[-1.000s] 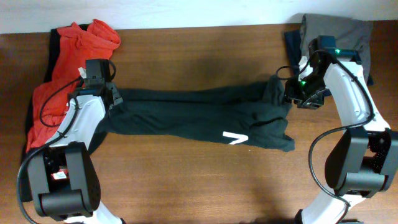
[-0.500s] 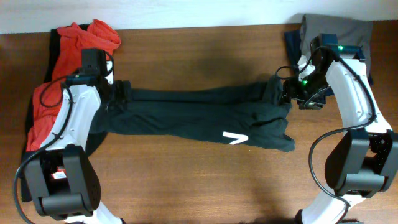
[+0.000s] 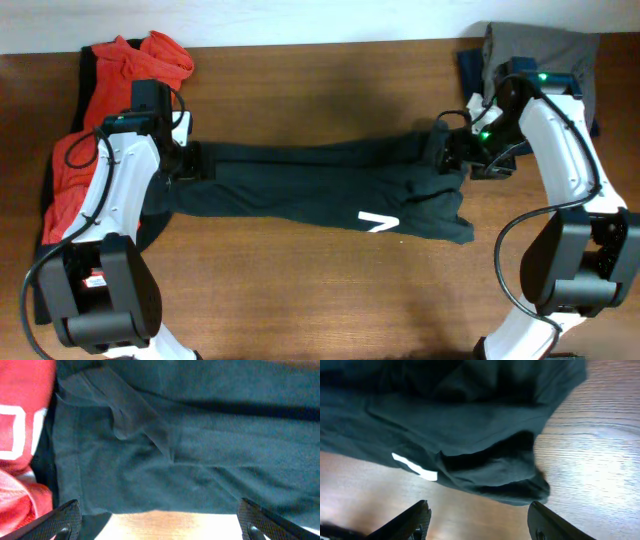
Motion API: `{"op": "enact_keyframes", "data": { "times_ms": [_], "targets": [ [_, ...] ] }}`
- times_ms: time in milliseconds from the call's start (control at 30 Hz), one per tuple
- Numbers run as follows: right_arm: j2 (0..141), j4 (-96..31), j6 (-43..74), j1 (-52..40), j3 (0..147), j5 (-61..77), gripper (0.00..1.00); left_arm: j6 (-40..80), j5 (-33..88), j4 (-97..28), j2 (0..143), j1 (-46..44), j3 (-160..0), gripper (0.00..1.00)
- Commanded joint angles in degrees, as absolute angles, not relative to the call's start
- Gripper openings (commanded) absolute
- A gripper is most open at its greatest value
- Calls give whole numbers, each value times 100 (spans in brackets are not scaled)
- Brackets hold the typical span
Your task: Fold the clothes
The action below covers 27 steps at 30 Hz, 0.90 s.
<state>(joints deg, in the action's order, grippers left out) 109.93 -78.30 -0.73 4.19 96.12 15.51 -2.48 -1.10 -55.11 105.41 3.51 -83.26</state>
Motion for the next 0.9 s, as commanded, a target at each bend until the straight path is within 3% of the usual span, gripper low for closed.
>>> {"op": "enact_keyframes", "data": {
  "times_ms": [0, 333, 867],
  "targets": [
    [10873, -7922, -148, 58, 9730, 1675, 67, -99, 91, -5629, 10412, 353, -8412, 99],
    [10377, -8106, -108, -604, 9732, 1673, 67, 19, 93, -5940, 9502, 353, -8412, 99],
    [9815, -7756, -104, -635, 9730, 1114, 74, 64, 91, -6420, 9039, 353, -8412, 99]
  ]
}}
